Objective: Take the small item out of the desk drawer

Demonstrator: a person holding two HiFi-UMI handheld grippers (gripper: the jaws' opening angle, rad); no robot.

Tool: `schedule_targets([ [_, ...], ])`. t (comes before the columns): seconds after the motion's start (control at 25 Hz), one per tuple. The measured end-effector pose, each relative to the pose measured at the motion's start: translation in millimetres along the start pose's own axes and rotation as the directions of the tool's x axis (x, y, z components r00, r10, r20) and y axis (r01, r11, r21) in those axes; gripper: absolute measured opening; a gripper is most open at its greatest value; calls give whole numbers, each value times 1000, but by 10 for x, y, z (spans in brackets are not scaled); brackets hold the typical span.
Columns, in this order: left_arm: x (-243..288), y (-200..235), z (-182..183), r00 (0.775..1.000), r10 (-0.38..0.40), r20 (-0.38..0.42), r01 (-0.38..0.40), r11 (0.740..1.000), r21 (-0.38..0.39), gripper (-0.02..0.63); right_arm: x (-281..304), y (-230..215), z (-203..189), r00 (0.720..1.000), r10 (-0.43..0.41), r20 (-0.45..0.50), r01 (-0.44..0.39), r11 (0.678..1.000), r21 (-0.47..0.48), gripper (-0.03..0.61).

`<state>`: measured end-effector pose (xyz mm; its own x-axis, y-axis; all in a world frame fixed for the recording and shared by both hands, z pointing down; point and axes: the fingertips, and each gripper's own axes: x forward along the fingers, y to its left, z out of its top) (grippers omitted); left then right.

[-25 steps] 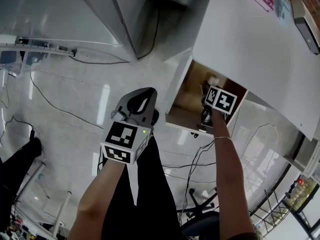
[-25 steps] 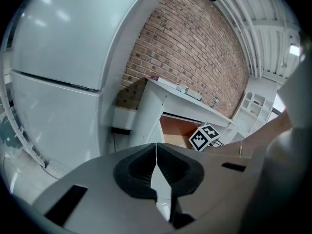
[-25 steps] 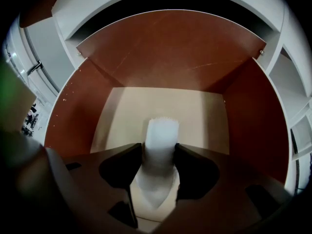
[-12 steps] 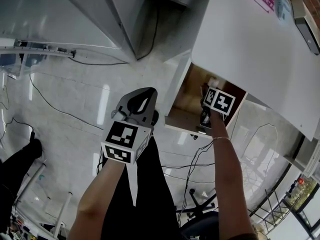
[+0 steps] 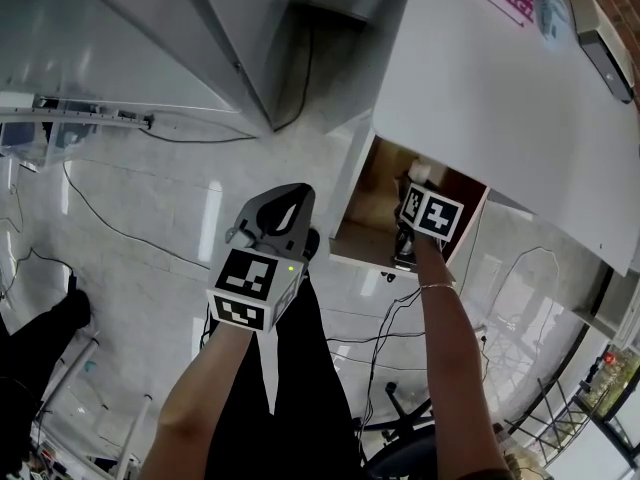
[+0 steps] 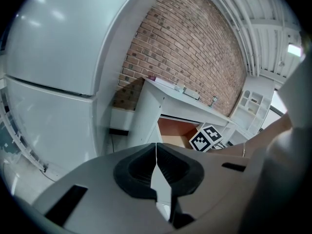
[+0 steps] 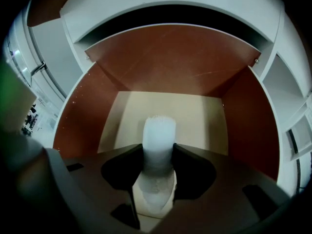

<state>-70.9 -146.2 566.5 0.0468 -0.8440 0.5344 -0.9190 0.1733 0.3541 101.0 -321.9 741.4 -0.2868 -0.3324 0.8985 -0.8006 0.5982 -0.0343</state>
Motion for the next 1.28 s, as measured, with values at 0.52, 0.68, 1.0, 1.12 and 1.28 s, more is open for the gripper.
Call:
schedule_targets([
  [0.52,-117,-64,130,1000,-24,-1,24,999,27,23,-476,295,81,995,65,76,-65,998,10,181],
  [0.68,-158,-68,197,1000,-26,1,25,999,34,23,-646,369,117,991,83,103,-86,996,25,181],
  [1.0,-237,-119,323,999,-46,-2,46,998,52,23,-1005,501,178,983,106,147,-116,991,62,181],
  [1.12,-259,-147,376,998,-57,-6,57,996,66,23,-1149,545,210,979,112,172,-126,990,70,181],
  [1.28,-288,-179,455,998,-70,-6,70,994,85,23,-1337,608,253,972,121,200,-137,988,69,181],
])
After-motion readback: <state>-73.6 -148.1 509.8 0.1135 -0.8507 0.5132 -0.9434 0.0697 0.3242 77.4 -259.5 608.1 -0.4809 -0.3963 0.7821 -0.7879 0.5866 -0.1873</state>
